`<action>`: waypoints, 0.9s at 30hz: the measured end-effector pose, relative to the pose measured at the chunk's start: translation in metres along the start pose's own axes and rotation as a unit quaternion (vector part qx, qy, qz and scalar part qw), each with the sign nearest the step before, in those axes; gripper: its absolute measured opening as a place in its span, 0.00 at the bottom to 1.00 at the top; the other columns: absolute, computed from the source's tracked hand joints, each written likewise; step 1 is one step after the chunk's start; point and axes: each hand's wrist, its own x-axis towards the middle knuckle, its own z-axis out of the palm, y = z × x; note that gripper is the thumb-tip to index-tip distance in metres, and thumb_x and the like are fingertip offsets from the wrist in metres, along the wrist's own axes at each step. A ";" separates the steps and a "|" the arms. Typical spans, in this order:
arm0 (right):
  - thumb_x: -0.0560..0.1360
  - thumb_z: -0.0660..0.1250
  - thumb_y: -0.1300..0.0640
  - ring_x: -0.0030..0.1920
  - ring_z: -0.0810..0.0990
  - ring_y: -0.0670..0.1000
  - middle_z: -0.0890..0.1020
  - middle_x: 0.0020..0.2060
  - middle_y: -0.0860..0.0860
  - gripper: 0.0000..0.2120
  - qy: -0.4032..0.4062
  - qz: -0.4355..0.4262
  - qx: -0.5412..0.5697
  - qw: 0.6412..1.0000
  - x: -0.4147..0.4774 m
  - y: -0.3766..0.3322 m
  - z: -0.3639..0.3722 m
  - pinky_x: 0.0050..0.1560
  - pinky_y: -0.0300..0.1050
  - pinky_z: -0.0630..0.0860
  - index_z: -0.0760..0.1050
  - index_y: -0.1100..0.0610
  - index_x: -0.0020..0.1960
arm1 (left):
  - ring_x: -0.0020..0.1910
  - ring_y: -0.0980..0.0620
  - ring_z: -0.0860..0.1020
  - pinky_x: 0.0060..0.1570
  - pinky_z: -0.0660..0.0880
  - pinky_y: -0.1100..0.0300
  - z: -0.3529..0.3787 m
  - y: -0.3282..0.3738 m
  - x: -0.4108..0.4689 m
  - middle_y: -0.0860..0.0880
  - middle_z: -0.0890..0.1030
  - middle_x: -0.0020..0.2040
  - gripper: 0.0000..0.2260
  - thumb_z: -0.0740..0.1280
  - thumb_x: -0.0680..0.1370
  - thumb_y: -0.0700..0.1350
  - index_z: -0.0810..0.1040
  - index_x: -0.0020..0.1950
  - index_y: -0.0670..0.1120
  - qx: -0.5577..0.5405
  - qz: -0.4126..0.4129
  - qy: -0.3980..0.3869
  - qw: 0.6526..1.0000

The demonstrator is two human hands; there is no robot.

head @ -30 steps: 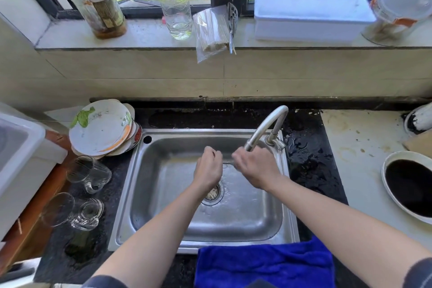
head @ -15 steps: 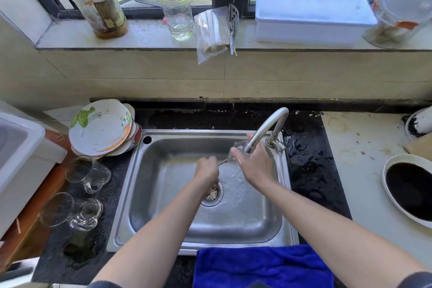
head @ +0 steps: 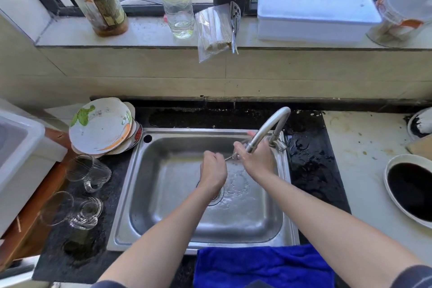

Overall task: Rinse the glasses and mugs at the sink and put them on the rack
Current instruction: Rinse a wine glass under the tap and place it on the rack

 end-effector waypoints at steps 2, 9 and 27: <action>0.69 0.63 0.40 0.44 0.79 0.52 0.81 0.39 0.46 0.12 -0.034 -0.051 -0.116 0.991 0.008 0.005 -0.008 0.48 0.48 0.76 0.77 0.47 0.41 | 0.46 0.44 0.70 0.43 0.63 0.54 -0.009 0.002 0.005 0.45 0.74 0.45 0.09 0.53 0.82 0.47 0.67 0.48 0.42 0.072 0.067 -0.018 0.995; 0.78 0.67 0.52 0.38 0.83 0.56 0.83 0.38 0.55 0.10 -0.390 0.214 0.143 0.884 0.022 -0.008 -0.028 0.36 0.47 0.81 0.78 0.60 0.49 | 0.21 0.56 0.61 0.20 0.56 0.67 -0.026 -0.010 0.029 0.48 0.65 0.31 0.09 0.56 0.82 0.44 0.64 0.41 0.47 -0.091 -0.035 -0.170 0.981; 0.76 0.69 0.48 0.38 0.80 0.45 0.81 0.35 0.42 0.06 -0.172 -0.021 0.073 0.982 0.012 0.001 -0.024 0.40 0.44 0.78 0.79 0.48 0.42 | 0.25 0.54 0.61 0.21 0.56 0.68 -0.006 -0.006 0.042 0.45 0.70 0.35 0.06 0.62 0.81 0.44 0.69 0.44 0.45 -0.226 -0.064 -0.074 0.969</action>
